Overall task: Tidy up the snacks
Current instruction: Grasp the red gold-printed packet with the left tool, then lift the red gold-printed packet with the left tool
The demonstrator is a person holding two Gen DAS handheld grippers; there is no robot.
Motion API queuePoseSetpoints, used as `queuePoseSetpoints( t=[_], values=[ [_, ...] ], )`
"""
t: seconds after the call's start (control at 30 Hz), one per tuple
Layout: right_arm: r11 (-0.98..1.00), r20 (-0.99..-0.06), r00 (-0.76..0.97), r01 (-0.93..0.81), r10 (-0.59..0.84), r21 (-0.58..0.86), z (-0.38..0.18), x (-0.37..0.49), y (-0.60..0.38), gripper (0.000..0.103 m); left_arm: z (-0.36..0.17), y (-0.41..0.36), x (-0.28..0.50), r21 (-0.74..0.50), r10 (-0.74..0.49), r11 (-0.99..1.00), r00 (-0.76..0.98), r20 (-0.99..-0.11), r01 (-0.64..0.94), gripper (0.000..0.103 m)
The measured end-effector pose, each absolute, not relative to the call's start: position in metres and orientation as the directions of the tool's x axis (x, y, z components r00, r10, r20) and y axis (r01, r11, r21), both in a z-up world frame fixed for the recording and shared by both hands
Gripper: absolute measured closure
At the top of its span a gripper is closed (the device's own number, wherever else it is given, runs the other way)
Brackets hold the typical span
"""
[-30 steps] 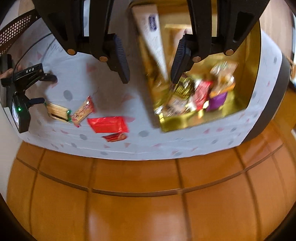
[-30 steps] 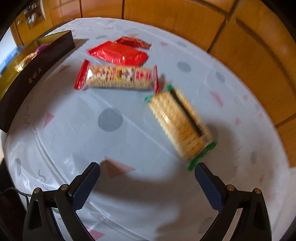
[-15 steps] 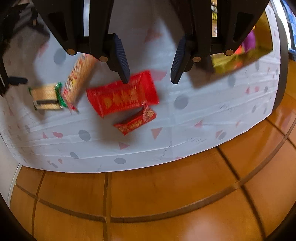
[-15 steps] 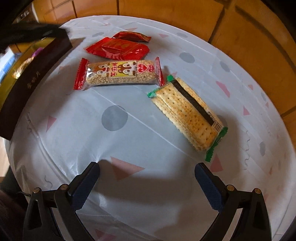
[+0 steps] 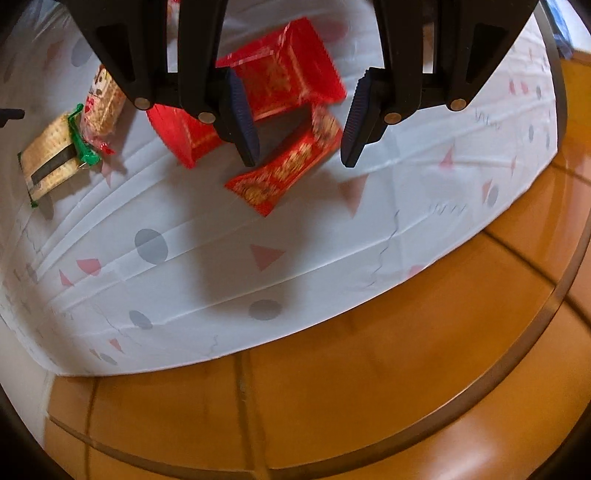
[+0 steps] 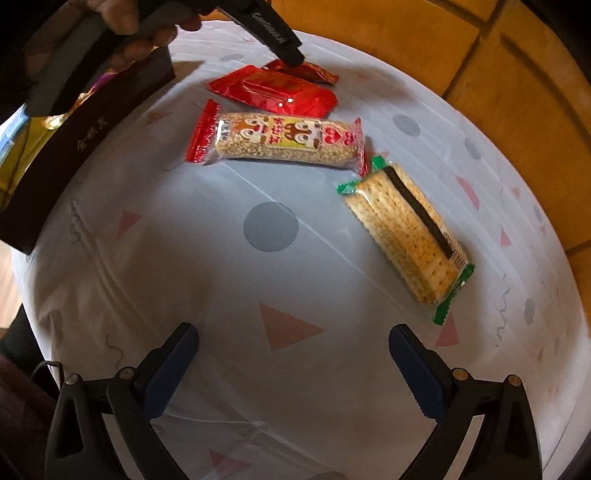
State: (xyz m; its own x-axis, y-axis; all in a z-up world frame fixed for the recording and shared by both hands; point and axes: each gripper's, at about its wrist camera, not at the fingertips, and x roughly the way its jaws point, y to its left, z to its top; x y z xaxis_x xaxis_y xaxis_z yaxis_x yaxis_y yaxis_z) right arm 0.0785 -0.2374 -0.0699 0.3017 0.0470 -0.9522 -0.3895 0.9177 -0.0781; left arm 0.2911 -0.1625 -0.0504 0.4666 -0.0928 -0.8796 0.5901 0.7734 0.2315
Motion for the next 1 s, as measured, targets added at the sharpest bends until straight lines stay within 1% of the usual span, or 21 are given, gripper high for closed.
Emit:
queuePoseSetpoints(
  t=[0.13, 0.27, 0.4, 0.43, 0.47, 0.5, 0.57, 0.8, 1.0],
  values=[
    [0.926, -0.956, 0.286, -0.374, 0.06, -0.053, -0.073, 0.082, -0.243, 0.0, -0.06, -0.171, 0.297, 0.258, -0.086, 0.716, 0.448, -0.89, 0.649, 0.057],
    [0.928, -0.958, 0.28, -0.371, 0.068, -0.043, -0.075, 0.085, -0.245, 0.0, -0.067, -0.172, 0.304, 0.253, -0.094, 0.687, 0.429, -0.899, 0.681, 0.057],
    [0.934, -0.961, 0.264, -0.356, 0.084, -0.016, -0.088, 0.102, -0.254, 0.0, -0.064, -0.161, 0.312, 0.145, -0.148, 0.751, 0.379, -0.913, 0.644, 0.057],
    [0.937, -0.962, 0.258, -0.349, 0.09, -0.006, -0.089, 0.104, -0.255, 0.0, -0.064, -0.157, 0.313, 0.11, -0.168, 0.767, 0.364, -0.916, 0.632, 0.064],
    [0.938, -0.962, 0.255, -0.346, 0.094, 0.0, -0.09, 0.107, -0.257, 0.0, -0.063, -0.154, 0.313, 0.079, -0.182, 0.784, 0.351, -0.919, 0.615, 0.067],
    [0.939, -0.962, 0.253, -0.344, 0.098, 0.005, -0.091, 0.108, -0.258, 0.0, -0.063, -0.153, 0.312, 0.079, -0.177, 0.794, 0.354, -0.918, 0.603, 0.07],
    [0.939, -0.962, 0.255, -0.344, 0.101, 0.007, -0.092, 0.11, -0.26, 0.0, -0.059, -0.152, 0.307, 0.093, -0.157, 0.81, 0.367, -0.917, 0.578, 0.08],
    [0.935, -0.955, 0.272, -0.353, 0.116, 0.013, -0.094, 0.114, -0.262, 0.0, -0.021, -0.134, 0.276, 0.029, -0.202, 0.867, 0.405, -0.892, 0.498, 0.08],
    [0.931, -0.947, 0.295, -0.365, 0.127, 0.011, -0.096, 0.105, -0.26, 0.0, 0.005, -0.106, 0.226, 0.004, -0.21, 0.9, 0.442, -0.872, 0.435, 0.08]
  ],
)
